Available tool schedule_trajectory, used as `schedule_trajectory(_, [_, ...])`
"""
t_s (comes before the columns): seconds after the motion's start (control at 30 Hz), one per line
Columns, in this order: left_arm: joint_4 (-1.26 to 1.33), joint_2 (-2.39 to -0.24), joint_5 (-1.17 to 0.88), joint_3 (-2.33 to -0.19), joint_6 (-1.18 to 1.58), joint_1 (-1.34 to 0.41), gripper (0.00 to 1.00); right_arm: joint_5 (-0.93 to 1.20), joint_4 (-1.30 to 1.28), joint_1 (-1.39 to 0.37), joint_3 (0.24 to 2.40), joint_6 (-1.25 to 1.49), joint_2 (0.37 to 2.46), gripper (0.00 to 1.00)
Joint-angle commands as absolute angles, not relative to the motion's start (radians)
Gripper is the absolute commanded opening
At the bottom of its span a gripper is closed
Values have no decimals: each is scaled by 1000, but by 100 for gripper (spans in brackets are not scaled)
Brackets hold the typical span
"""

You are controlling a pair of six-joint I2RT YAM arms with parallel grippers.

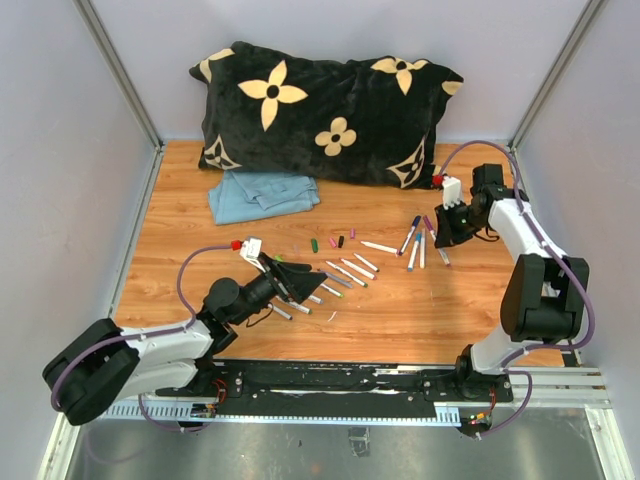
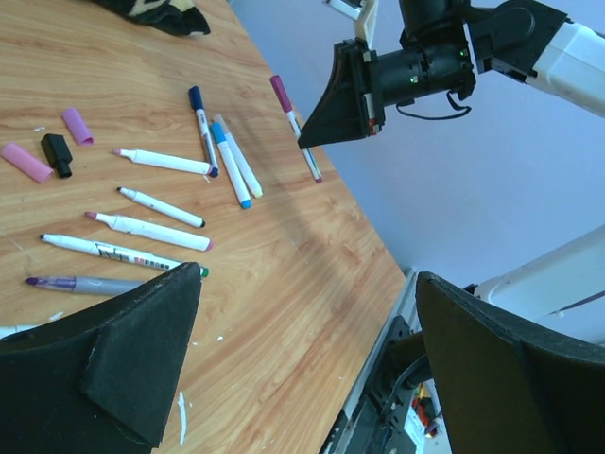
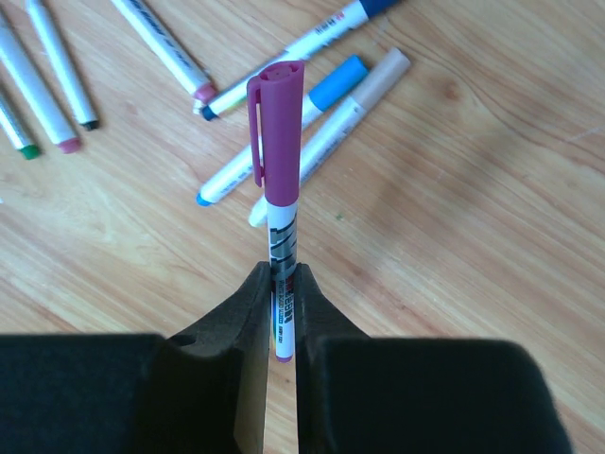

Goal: Open the pen caps
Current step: Pick up the pen from the center of the board.

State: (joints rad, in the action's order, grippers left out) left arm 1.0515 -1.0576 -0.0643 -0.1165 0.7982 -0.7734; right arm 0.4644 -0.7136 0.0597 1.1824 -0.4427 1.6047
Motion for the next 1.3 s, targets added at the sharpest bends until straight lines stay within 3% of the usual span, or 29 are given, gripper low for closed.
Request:
schedule_trajectory(0.0, [1177, -1098, -95, -105, 821, -765, 99, 604, -721, 54, 1165, -454, 1553, 1])
schedule_trajectory(0.5, [1423, -1268, -173, -96, 855, -744, 99, 810, -722, -28, 1155, -437, 1505, 1])
schedule_trajectory(1.27, [1525, -1201, -203, -115, 682, -728, 99, 1077, -716, -188, 1164, -409, 1510, 1])
